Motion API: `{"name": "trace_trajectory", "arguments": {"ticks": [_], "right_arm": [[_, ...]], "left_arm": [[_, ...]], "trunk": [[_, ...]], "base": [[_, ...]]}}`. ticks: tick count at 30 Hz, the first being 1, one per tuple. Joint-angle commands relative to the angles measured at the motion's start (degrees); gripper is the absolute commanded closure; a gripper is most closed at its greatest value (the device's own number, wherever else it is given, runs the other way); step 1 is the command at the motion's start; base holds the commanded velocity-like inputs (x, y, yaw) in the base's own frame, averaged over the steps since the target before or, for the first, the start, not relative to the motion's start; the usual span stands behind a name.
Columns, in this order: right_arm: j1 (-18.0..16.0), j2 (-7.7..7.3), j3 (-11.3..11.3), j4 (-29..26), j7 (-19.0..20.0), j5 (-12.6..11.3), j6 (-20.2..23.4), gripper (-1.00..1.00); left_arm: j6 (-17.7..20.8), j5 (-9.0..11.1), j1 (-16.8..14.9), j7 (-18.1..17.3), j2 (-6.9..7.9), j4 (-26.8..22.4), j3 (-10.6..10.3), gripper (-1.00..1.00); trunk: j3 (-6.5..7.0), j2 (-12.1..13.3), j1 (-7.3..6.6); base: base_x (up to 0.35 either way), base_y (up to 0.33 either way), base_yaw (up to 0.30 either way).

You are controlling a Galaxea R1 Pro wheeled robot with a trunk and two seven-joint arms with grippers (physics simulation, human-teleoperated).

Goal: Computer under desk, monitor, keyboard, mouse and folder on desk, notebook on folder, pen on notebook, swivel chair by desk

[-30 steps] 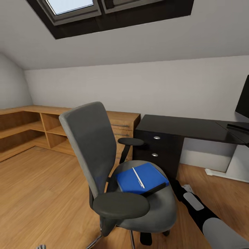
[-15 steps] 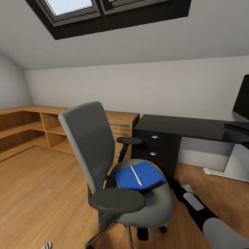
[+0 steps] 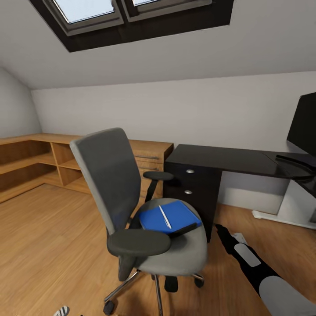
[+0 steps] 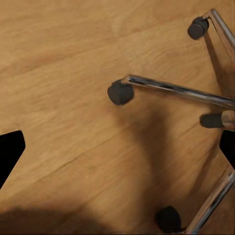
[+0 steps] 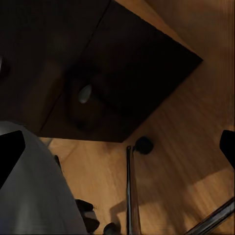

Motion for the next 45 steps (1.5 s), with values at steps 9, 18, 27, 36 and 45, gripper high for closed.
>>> {"name": "trace_trajectory", "arguments": {"ticks": [9, 18, 27, 36, 45], "right_arm": [[0.01, 0.06, 0.56, -0.74, -0.22, -0.25, 0.13, -1.00], [0.01, 0.57, 1.60, -2.06, -0.20, 3.22, 1.75, -1.00], [0.01, 0.86, 2.63, -2.87, -0.19, 4.78, 2.84, -1.00], [0.01, 0.87, 2.64, -2.88, -0.12, 4.82, 2.78, -1.00], [0.01, 0.87, 2.64, -2.88, -0.16, 4.82, 2.76, -1.00]], "left_arm": [[0.45, 1.39, -4.34, -0.97, -1.86, 0.13, -3.07, -1.00], [0.57, 6.04, -14.82, -1.81, -2.71, 8.63, -9.20, -1.00], [0.50, 7.65, -18.47, -1.93, -3.66, 13.14, -10.32, -1.00], [0.42, 7.71, -18.46, -1.96, -3.75, 13.19, -10.24, -1.00], [0.41, 7.65, -18.40, -2.03, -3.90, 13.79, -10.42, -1.00]], "trunk": [[-0.05, -0.03, -0.03], [-0.05, -0.03, -0.03], [-0.05, -0.03, -0.03], [-0.05, -0.03, -0.03], [-0.05, -0.03, -0.03]], "base": [[-0.104, -0.082, 0.000], [-0.013, -0.010, 0.000], [0.000, 0.000, 0.000], [0.000, 0.000, 0.055], [0.000, 0.000, 0.217]]}}
